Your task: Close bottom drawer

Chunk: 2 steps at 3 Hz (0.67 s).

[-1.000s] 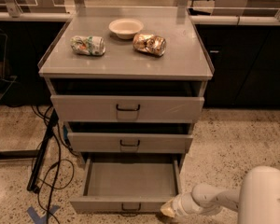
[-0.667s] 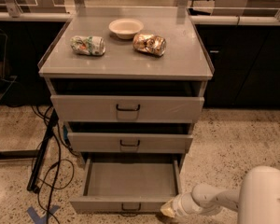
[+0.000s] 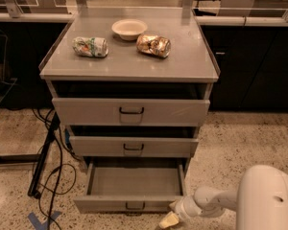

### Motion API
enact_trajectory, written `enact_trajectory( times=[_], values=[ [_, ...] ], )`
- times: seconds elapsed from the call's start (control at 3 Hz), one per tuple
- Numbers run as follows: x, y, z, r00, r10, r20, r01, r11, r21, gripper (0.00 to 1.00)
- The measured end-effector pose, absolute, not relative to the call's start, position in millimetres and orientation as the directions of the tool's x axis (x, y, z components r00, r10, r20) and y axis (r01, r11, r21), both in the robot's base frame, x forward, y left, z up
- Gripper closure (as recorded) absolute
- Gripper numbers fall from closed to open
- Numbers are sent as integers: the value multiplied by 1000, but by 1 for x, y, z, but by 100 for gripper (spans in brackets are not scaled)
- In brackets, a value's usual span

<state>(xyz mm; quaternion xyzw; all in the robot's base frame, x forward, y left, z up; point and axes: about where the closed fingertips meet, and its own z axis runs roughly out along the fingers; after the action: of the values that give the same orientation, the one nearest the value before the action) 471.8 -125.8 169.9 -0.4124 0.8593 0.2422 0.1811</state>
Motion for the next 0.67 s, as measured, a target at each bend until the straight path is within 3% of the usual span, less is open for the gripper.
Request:
enact_trajectory(
  times=[0.33, 0.67],
  values=[
    [493, -119, 168, -578, -638, -508, -809, 531, 253, 0],
    [542, -96, 176, -517, -677, -524, -848, 491, 202, 19]
  ],
)
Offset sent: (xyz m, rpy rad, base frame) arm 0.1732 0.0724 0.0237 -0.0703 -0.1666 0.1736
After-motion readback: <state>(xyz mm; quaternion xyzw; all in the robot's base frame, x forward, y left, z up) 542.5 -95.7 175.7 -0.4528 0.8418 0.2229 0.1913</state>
